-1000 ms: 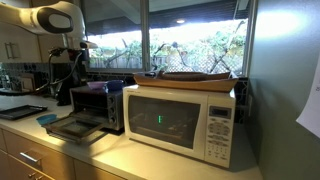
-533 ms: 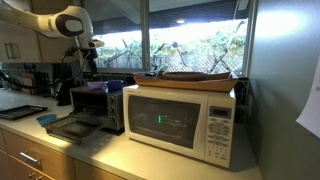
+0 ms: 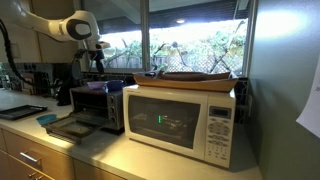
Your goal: Pour the contents of the blue cup into the purple bowl and then put the purple bowl in the microwave on the left
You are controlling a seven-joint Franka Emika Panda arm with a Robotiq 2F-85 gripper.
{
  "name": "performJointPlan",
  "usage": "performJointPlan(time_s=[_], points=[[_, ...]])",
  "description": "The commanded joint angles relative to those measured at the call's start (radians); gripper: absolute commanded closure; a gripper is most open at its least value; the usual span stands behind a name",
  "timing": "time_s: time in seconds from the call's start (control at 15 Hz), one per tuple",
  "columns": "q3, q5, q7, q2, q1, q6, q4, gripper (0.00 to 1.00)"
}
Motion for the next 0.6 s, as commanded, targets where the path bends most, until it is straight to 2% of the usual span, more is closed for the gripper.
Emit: performJointPlan(time_s=[0.0,0.53], points=[[-0.018,-0.007,0.005,0.002,0.021,-0.002,0.004,0.00],[-0.048,-0.006,-0.006,0.112,0.020,0.077,0.047,0.00]])
